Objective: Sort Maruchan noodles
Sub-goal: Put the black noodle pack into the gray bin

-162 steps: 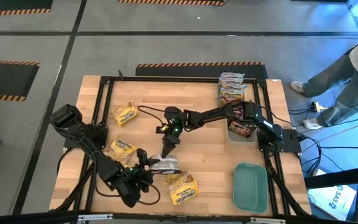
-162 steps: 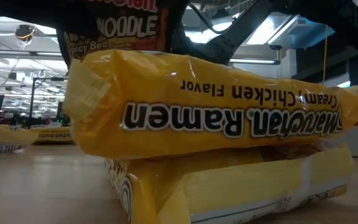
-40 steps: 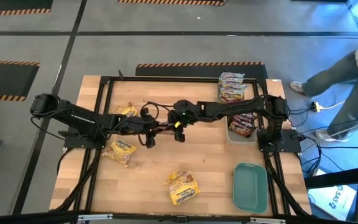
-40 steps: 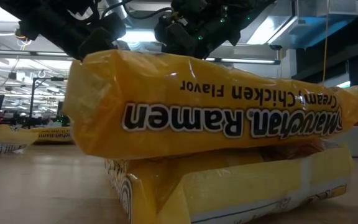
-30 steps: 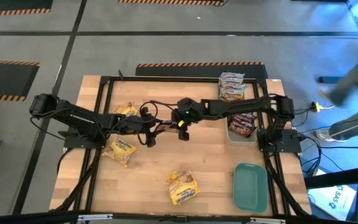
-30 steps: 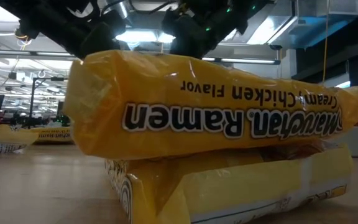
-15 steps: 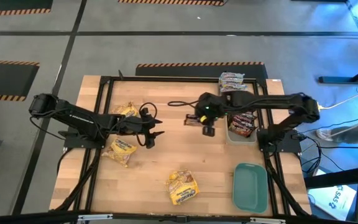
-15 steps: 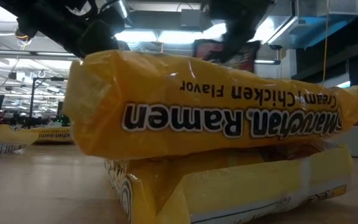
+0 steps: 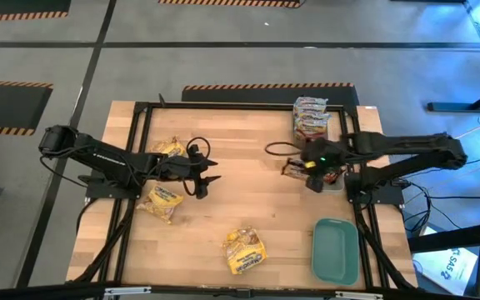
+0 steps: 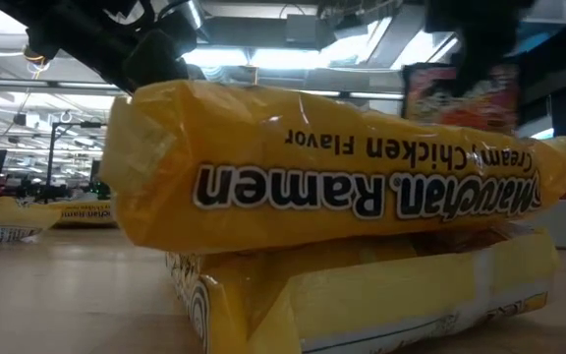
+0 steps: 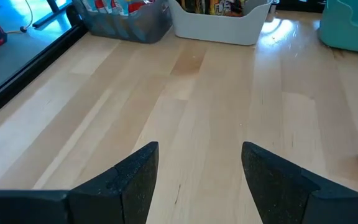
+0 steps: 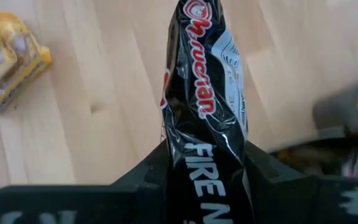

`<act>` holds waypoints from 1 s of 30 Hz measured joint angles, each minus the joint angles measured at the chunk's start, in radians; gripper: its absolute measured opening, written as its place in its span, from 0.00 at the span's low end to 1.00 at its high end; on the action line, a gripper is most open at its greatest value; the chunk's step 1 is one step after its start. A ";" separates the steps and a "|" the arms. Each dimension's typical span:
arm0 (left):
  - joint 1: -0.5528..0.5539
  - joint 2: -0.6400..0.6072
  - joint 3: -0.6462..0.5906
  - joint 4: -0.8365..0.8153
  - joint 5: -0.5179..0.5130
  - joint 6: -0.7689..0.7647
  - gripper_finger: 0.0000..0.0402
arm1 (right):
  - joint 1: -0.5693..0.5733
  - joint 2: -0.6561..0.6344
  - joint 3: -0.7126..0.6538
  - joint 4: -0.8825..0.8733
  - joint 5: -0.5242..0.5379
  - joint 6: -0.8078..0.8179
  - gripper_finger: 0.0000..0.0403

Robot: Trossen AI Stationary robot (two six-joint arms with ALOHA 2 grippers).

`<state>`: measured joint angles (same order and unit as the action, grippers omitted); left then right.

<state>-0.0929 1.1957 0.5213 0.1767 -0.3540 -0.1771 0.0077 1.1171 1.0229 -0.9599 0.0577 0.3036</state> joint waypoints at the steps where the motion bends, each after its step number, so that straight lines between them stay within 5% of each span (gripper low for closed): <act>1: 0.000 0.000 0.000 0.000 0.000 0.000 0.56 | 0.011 -0.031 -0.020 -0.016 0.004 0.024 0.24; 13: 0.001 0.000 0.000 0.001 -0.003 -0.002 0.56 | 0.071 -0.226 -0.170 -0.213 0.058 0.188 0.25; 30: 0.001 0.001 0.000 0.023 -0.011 -0.034 0.56 | 0.071 -0.194 -0.393 -0.004 0.098 0.219 0.25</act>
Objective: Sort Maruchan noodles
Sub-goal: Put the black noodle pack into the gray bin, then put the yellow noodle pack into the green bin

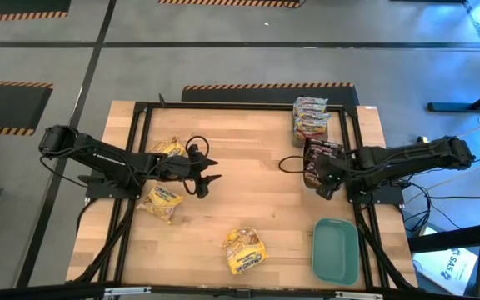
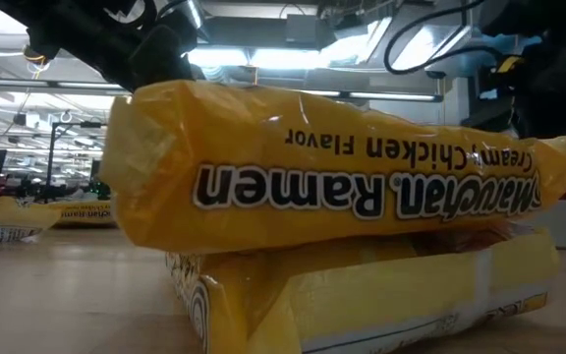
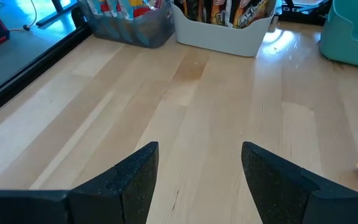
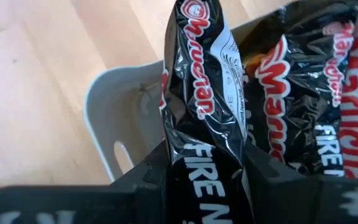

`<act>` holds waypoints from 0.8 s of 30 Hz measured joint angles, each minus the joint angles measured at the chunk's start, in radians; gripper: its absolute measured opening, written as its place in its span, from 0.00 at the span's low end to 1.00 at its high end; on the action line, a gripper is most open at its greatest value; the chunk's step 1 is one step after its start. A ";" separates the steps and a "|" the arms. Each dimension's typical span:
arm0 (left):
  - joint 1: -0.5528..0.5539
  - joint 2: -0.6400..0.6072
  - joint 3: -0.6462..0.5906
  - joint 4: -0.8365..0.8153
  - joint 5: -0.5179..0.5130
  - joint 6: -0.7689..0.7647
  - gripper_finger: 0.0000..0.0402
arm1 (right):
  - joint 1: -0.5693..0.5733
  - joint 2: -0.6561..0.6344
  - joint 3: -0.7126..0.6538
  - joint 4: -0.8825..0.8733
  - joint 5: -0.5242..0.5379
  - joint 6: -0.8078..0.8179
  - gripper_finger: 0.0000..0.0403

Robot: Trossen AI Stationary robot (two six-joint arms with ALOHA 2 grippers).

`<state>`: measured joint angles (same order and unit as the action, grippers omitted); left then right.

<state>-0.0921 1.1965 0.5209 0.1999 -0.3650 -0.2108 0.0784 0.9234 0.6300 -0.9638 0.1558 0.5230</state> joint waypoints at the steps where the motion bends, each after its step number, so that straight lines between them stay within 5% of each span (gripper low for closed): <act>1: 0.000 0.000 0.000 0.001 0.000 0.000 0.56 | 0.000 0.005 0.000 0.000 0.003 0.021 0.25; 6: 0.000 0.000 0.000 0.006 -0.001 0.000 0.56 | 0.000 0.049 0.000 -0.006 0.005 0.076 0.30; 17: 0.000 0.000 0.000 0.005 0.040 -0.023 0.56 | 0.000 0.136 0.081 -0.134 0.009 0.075 0.72; 24: 0.000 0.000 0.000 0.004 0.074 -0.049 0.56 | 0.000 0.135 0.235 -0.188 0.026 0.075 0.77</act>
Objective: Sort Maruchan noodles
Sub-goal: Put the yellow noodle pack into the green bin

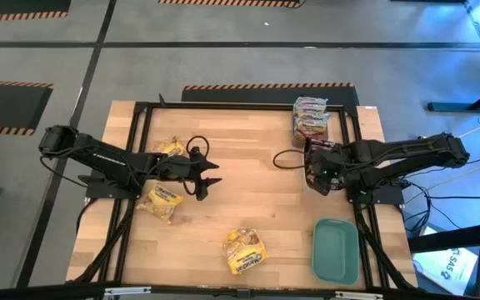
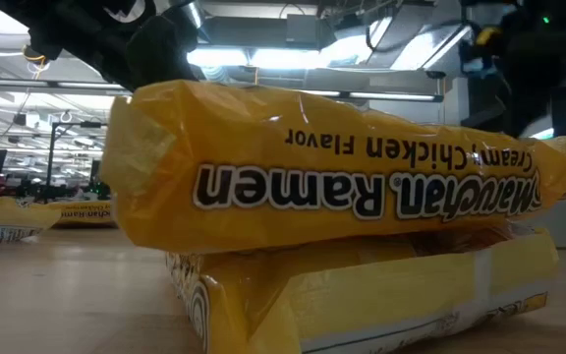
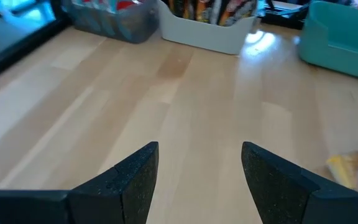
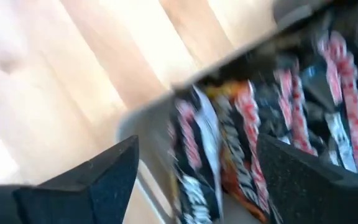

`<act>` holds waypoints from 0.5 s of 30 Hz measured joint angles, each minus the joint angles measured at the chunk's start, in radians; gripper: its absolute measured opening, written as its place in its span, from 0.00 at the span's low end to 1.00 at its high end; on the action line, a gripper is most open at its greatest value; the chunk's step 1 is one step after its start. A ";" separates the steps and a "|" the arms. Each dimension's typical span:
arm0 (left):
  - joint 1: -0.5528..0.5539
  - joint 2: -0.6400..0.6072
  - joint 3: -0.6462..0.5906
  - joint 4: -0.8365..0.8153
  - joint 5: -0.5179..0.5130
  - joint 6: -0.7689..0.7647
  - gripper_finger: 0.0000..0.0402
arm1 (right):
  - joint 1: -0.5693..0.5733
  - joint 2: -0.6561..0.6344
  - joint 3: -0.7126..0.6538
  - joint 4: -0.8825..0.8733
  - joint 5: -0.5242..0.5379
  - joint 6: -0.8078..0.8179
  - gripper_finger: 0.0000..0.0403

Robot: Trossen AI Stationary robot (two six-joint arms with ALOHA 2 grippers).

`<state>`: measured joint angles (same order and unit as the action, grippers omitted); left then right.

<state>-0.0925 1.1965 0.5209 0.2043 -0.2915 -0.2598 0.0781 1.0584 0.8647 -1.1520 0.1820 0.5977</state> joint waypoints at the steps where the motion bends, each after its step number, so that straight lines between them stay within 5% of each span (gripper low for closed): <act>1: -0.001 0.000 0.000 0.000 0.014 -0.003 0.56 | 0.000 0.000 0.013 0.013 0.000 -0.003 0.76; 6: -0.039 0.016 0.000 0.034 0.031 -0.046 0.56 | 0.012 0.002 0.022 0.246 -0.059 -0.032 0.75; 15: -0.193 0.107 0.001 0.155 0.004 -0.131 0.56 | 0.213 0.167 0.022 0.736 -0.079 -0.157 0.75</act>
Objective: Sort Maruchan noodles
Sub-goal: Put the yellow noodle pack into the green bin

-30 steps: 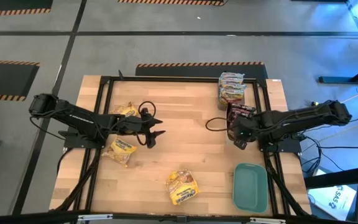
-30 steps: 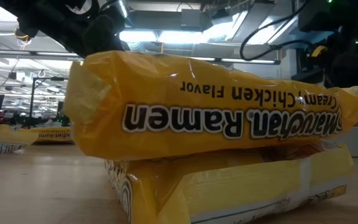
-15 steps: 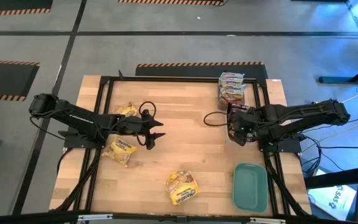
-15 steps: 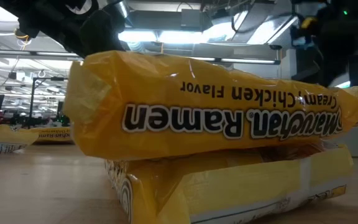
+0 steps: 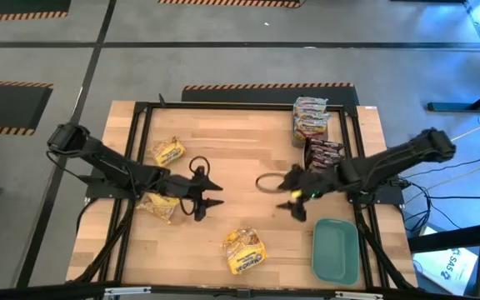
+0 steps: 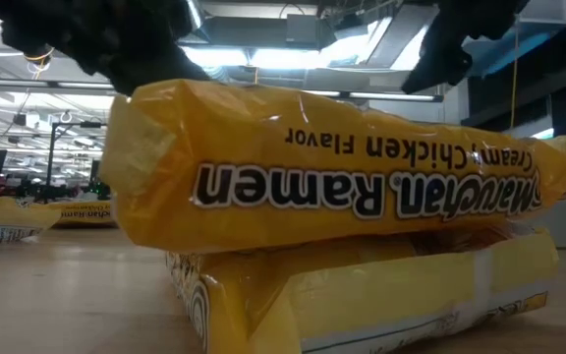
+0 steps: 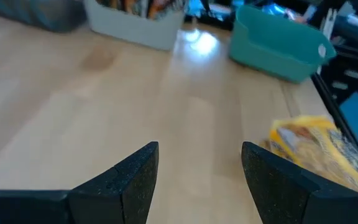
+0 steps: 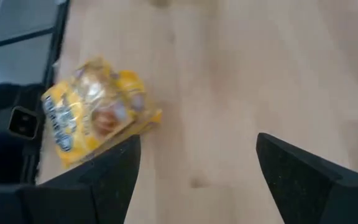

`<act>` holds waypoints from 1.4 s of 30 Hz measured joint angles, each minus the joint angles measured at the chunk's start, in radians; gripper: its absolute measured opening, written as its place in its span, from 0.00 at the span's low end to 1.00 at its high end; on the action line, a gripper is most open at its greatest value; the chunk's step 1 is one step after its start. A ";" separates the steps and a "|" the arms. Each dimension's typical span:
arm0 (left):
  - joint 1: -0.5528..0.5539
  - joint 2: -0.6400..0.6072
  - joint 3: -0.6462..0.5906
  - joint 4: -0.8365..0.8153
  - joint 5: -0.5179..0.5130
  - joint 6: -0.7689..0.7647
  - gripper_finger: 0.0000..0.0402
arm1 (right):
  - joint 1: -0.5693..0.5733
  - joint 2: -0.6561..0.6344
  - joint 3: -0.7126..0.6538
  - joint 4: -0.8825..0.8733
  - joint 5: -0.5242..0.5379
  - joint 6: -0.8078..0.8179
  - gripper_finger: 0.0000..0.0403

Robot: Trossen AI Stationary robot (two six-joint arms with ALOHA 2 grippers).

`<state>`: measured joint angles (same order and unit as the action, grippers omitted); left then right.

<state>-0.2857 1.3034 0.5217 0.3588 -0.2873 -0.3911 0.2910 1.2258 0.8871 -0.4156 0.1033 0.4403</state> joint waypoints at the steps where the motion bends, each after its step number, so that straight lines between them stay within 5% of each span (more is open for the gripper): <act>1: -0.018 0.011 -0.001 0.003 -0.007 -0.011 0.56 | 0.018 0.025 0.000 0.033 0.000 -0.004 0.75; 19: -0.324 0.261 0.016 0.116 -0.108 -0.348 0.56 | 0.255 0.428 0.000 0.325 0.018 0.221 0.75; 31: -0.452 0.449 0.177 0.112 -0.114 -0.421 0.56 | 0.315 0.537 0.000 0.537 0.014 0.292 0.75; 42: -0.425 0.602 0.315 0.113 -0.120 -0.419 0.56 | 0.311 0.541 0.000 0.562 0.033 0.315 0.75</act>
<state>-0.7103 1.9051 0.8365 0.4713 -0.4068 -0.8104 0.6022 1.7664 0.8867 0.1464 0.1363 0.7557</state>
